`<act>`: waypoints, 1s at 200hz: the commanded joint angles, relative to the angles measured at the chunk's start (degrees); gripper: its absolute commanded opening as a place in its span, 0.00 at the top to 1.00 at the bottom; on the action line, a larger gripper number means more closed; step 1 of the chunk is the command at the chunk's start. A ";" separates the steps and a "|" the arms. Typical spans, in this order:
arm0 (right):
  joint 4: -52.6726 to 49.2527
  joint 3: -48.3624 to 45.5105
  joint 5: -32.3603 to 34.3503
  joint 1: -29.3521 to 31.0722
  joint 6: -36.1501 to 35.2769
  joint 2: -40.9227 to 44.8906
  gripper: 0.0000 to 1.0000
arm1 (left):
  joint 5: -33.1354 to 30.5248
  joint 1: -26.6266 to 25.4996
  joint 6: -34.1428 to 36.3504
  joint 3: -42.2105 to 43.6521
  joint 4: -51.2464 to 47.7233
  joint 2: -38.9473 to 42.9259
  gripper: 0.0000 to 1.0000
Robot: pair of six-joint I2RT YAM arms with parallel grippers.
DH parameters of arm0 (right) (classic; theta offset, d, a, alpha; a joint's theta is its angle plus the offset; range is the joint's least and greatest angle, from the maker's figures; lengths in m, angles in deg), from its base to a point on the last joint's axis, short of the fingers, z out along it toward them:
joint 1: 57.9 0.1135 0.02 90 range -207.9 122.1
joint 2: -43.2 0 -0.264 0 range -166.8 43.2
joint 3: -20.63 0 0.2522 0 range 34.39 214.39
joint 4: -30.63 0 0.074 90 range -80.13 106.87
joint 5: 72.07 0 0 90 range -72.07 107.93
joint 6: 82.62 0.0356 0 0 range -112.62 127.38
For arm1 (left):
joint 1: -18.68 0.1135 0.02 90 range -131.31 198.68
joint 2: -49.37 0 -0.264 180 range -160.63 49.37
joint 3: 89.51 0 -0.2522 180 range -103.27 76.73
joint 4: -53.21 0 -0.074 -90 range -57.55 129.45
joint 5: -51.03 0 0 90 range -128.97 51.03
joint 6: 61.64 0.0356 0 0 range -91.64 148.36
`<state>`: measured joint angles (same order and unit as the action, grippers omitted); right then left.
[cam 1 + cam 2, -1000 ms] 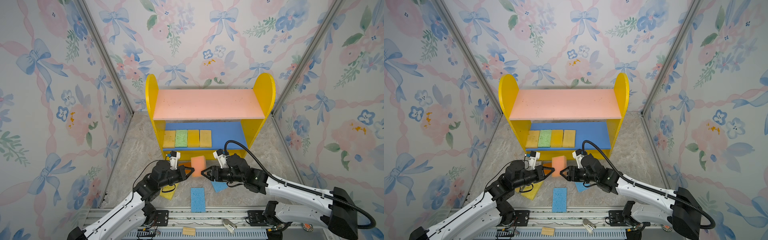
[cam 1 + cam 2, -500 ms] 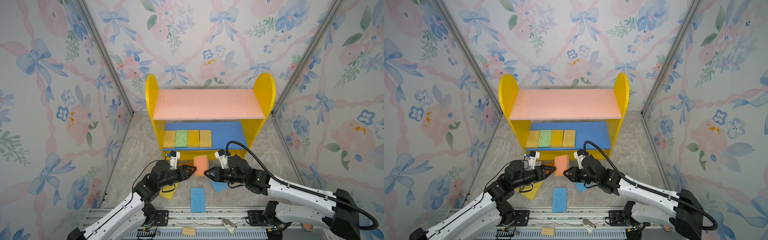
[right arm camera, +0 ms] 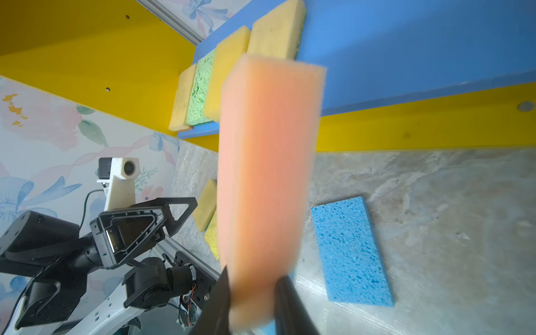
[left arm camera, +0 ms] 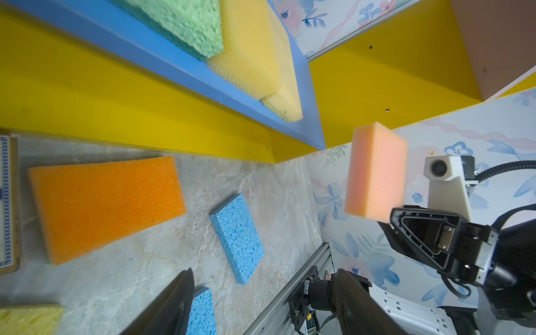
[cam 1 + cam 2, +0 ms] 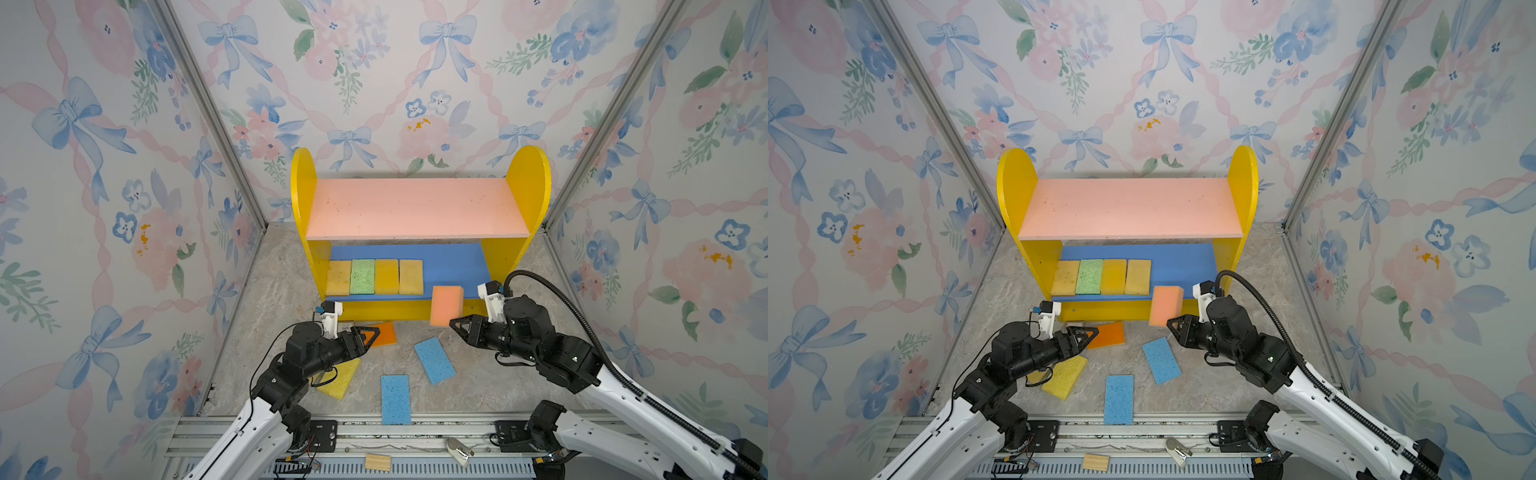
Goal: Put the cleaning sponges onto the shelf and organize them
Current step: 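Carry the pink sponge with the right gripper onto the blue shelf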
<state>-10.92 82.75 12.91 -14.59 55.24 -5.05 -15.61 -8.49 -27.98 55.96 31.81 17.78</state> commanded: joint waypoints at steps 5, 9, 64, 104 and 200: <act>-4.77 4.43 -2.28 -3.38 -6.03 -4.08 0.75 | -0.95 1.28 5.03 -0.17 -2.68 -1.28 0.22; -4.87 4.98 -2.27 -3.82 -6.56 -4.81 0.75 | -1.27 1.52 5.70 -0.50 -3.28 -1.63 0.21; -1.00 9.81 -5.66 -10.54 -10.85 -14.69 0.75 | -0.44 4.55 10.15 -1.93 -6.25 -4.45 0.20; 1.48 12.41 -7.49 -12.06 -12.97 -21.51 0.75 | 0.00 4.84 10.28 -1.91 -6.25 -4.34 0.20; 2.25 14.01 -3.87 -13.69 -14.97 -27.38 0.46 | 0.37 4.94 10.51 -1.91 -6.29 -5.46 0.20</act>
<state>-9.08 95.14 6.90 -27.64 40.92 -32.06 -16.25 -4.10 -19.15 55.17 26.00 12.40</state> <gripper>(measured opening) 0.501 0.801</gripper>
